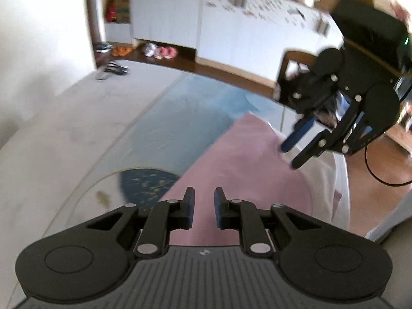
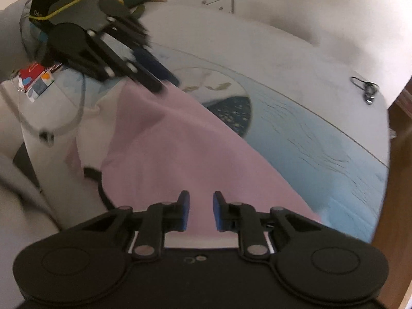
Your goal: Fold clothes
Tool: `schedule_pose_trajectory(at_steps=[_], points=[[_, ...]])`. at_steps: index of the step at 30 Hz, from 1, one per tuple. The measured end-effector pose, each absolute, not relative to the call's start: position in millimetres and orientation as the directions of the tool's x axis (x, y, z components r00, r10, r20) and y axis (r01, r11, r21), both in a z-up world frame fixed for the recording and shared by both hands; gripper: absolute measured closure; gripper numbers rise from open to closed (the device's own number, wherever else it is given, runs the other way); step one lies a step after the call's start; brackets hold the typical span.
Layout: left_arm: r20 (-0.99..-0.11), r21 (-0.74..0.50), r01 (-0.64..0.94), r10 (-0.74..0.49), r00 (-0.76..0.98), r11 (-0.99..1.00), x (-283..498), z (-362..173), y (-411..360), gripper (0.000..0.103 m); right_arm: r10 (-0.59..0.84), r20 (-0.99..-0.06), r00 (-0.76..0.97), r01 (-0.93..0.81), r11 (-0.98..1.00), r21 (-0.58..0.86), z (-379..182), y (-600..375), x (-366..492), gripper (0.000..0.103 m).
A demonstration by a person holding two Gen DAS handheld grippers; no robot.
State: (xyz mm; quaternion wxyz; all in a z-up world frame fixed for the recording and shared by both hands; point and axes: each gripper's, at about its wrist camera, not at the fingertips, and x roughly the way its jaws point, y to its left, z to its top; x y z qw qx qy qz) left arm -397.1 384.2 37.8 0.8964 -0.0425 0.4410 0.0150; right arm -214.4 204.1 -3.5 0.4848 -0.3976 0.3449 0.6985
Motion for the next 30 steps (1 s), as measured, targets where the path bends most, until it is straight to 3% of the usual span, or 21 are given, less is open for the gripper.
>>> schedule_pose_trajectory(at_steps=[5, 8, 12, 15, 19, 22, 26, 30], points=[[-0.86, -0.099, -0.027, -0.072, 0.504, 0.995, -398.3, -22.4, 359.9, 0.089, 0.358, -0.91, -0.209, -0.966, -0.222, 0.134, -40.9, 216.2, -221.4, 0.0], [-0.856, -0.107, -0.055, -0.064, 0.513, 0.993, -407.4, -43.0, 347.9, 0.089, 0.293, -0.931, -0.217, -0.97, -0.17, 0.173, -74.0, 204.1, -218.6, 0.0], [-0.848, -0.115, -0.094, -0.048, 0.528, 0.989, -423.3, -29.7, 342.5, 0.088, 0.315, -0.913, -0.259, -0.966, -0.069, 0.251, -93.3, 180.5, -203.9, 0.0], [-0.834, -0.118, -0.112, -0.038, 0.551, 0.987, -449.2, -5.8, 339.2, 0.088, 0.338, -0.905, -0.257, -0.965, -0.043, 0.258, -75.4, 169.5, -195.1, 0.0], [-0.882, -0.164, -0.164, -0.07, 0.467, 0.973, -485.0, -14.7, 333.7, 0.088, 0.384, -0.888, -0.252, -0.967, -0.068, 0.246, -50.3, 155.7, -193.4, 0.0], [-0.92, -0.173, -0.234, -0.072, 0.385, 0.957, -509.8, -39.1, 332.9, 0.089, 0.31, -0.93, -0.196, -0.981, -0.069, 0.183, -68.2, 151.4, -195.9, 0.0], [-0.911, -0.248, -0.356, -0.092, 0.401, 0.901, -542.3, -47.5, 346.0, 0.089, 0.264, -0.946, -0.189, -0.982, -0.061, 0.179, -93.9, 136.1, -179.8, 0.0], [-0.93, -0.157, -0.326, -0.028, 0.366, 0.932, -534.8, -32.7, 330.0, 0.089, 0.212, -0.959, -0.187, -0.982, -0.045, 0.182, -90.4, 139.6, -174.0, 0.0]])
